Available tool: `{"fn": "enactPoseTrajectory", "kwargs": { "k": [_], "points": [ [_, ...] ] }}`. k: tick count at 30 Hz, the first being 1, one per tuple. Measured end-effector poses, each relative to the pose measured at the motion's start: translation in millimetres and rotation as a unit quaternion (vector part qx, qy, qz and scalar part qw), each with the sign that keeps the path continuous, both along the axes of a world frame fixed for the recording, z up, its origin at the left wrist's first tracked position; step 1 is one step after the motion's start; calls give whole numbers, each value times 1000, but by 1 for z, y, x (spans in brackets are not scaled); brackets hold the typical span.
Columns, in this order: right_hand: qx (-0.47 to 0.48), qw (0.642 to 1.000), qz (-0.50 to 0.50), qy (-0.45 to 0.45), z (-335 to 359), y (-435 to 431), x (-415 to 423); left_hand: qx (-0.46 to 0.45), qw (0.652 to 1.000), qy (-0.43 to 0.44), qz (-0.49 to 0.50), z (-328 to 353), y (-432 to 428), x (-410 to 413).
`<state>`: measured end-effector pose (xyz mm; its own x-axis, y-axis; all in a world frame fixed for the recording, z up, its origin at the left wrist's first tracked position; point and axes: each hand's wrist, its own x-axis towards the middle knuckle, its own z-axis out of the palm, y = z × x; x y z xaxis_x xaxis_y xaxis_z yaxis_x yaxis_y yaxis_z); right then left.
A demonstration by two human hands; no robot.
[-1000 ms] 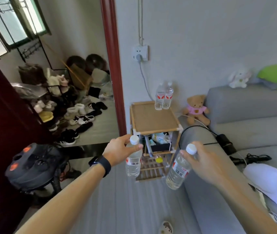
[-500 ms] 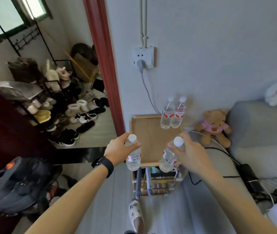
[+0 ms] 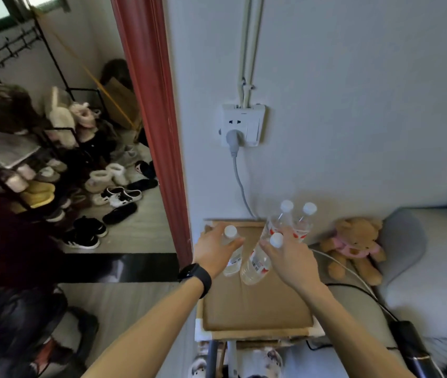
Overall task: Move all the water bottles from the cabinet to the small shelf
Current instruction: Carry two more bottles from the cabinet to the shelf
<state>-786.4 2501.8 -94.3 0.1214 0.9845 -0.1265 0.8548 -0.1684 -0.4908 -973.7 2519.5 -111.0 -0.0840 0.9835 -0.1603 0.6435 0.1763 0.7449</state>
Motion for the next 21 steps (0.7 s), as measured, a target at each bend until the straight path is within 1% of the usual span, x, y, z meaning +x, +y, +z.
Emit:
{"fn": "enactPoseTrajectory", "kwargs": {
  "k": [4,6,9,12,14,18,21],
  "points": [
    [14,999,24,-28,-11,25,-2,7,1000,24,16,-10,15,11],
    [19,998,36,-37,-12,32,-1,-7,999,40,-5,-13,18,13],
    [3,993,105,-55,-14,41,6,-40,997,55,-40,-13,26,9],
    [-61,985,160,-1,-7,49,18,-80,989,39,-114,-14,34,-3],
    [-88,974,207,14,0,51,25,-90,980,64,-168,-17,39,-11],
    [-73,961,266,34,6,52,32,-79,968,92,-219,-10,47,-16],
    [-71,961,264,44,4,54,34,-76,962,98,-243,-9,52,-13]
  ]
}}
